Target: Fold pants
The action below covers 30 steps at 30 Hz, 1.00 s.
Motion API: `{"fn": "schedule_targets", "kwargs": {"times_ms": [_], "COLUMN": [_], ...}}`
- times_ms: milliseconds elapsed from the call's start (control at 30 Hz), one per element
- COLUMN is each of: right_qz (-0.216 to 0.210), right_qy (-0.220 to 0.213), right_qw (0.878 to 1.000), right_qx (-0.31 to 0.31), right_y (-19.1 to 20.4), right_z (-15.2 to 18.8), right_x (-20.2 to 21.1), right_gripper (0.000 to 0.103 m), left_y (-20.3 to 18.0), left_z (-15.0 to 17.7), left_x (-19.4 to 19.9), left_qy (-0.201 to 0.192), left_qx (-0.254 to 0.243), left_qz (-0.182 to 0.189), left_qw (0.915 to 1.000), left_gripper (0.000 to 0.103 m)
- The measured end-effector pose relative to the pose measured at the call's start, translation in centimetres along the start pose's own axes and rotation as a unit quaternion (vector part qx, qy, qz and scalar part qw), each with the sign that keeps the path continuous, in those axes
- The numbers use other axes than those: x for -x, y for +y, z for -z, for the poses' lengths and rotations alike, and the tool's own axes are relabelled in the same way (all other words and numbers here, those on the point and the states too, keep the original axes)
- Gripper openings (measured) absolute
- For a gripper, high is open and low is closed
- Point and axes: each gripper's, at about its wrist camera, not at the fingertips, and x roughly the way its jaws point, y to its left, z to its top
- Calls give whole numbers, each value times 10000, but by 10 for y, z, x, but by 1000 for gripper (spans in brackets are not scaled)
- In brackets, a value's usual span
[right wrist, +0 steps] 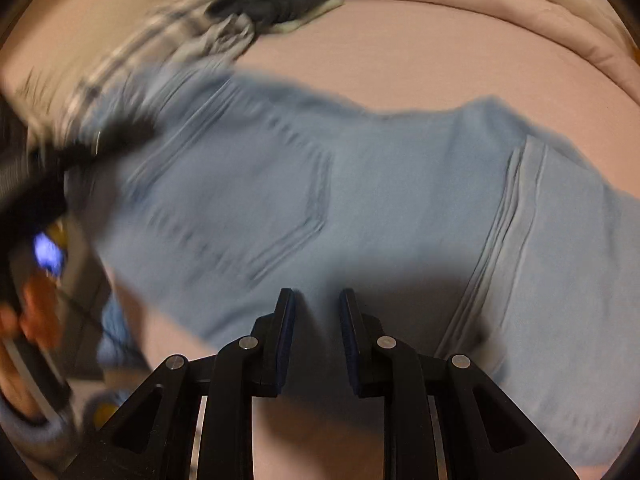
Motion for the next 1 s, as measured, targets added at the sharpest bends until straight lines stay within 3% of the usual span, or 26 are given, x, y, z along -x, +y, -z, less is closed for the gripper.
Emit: {"fn": "schedule_targets", "kwargs": {"times_ms": [67, 167, 300, 333, 400, 533, 633, 767, 1000], "right_qz": [-89, -325, -387, -453, -633, -886, -1346, -1976, -2788], "right_qy": [20, -39, -568, -677, -906, -1208, -1486, -1878, -2080], "right_qw": [9999, 9992, 9950, 9932, 9877, 9771, 9598, 9278, 8870], "right_qx": [103, -230, -726, -836, -1109, -1509, -1967, -2547, -3037], "right_y": [4, -9, -34, -40, -56, -78, -95, -117, -132], "right_z": [8, 13, 16, 16, 19, 27, 36, 45, 48], "right_x": [7, 19, 44, 49, 58, 67, 72, 75, 70], "right_gripper": [22, 22, 22, 24, 43, 45, 46, 50, 50], "left_y": [-8, -19, -46, -53, -70, -100, -124, -149, -171], "left_z": [-1, -4, -12, -12, -13, -11, -6, 4, 19], "left_x": [1, 6, 10, 10, 10, 7, -1, -14, -37], "left_qy": [-34, -84, -102, -109, -121, -94, -4, 155, 437], "left_qx": [-164, -357, -751, -842, -1067, -1418, -1709, -2032, -2325], "left_qz": [-63, -43, 27, 70, 181, 365, 466, 547, 600], "left_qw": [9998, 9993, 9971, 9964, 9941, 9892, 9842, 9775, 9698], "left_gripper": [37, 37, 37, 37, 37, 37, 37, 37, 37]}}
